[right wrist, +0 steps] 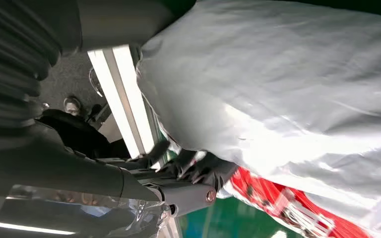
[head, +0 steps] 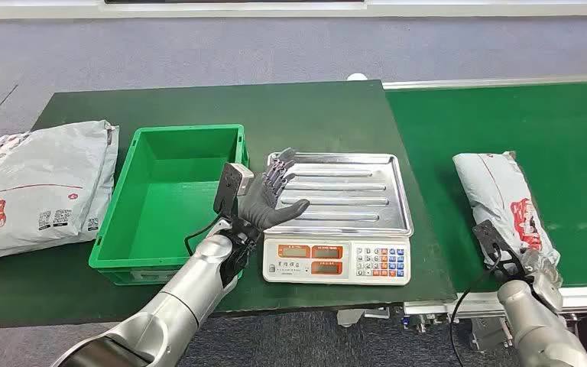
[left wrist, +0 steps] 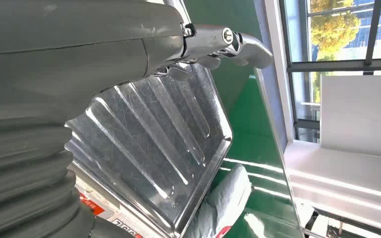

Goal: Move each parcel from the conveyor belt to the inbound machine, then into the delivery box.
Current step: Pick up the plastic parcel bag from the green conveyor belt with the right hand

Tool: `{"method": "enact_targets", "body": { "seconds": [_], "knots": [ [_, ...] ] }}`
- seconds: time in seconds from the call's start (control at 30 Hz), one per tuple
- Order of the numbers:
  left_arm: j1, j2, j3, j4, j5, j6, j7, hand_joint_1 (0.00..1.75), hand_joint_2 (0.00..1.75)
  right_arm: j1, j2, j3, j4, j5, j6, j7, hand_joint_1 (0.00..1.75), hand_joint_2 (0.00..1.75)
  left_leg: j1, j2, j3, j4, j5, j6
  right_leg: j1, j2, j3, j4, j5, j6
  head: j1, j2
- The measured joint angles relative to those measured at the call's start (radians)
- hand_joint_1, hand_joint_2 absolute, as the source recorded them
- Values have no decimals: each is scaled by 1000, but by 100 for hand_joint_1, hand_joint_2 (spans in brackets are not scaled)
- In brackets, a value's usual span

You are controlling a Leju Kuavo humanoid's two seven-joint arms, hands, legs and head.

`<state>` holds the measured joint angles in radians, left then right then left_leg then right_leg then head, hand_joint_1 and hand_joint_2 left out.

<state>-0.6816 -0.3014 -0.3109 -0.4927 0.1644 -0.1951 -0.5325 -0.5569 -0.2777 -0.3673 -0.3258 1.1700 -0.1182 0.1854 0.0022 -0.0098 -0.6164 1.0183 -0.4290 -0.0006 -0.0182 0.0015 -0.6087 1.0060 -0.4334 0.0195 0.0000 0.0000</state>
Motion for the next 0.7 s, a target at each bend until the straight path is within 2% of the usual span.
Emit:
{"method": "enact_targets", "body": {
  "seconds": [0.37,0.47,0.6,0.7],
  "knots": [
    [0,-8,0,6,-2,-2,1,0,175,0,5,-17,0,-2,-13,-16,175,175,0,-1,0,0,0,0,0,-1,0,0,-1,0,0,0],
    [0,-9,0,7,-11,1,3,0,175,0,14,-21,0,6,-66,-45,175,175,0,-1,-1,0,0,0,0,-1,0,0,-1,0,0,0],
    [0,-12,0,7,-43,24,6,0,175,6,47,-21,-18,0,-188,-155,175,175,0,0,-1,0,0,0,0,-1,-1,0,0,0,0,0],
    [0,-17,0,7,-59,39,6,0,175,10,72,-21,-44,-6,-222,-194,175,175,0,-1,-1,0,0,0,0,-1,-1,0,0,0,0,0]
  ]
}}
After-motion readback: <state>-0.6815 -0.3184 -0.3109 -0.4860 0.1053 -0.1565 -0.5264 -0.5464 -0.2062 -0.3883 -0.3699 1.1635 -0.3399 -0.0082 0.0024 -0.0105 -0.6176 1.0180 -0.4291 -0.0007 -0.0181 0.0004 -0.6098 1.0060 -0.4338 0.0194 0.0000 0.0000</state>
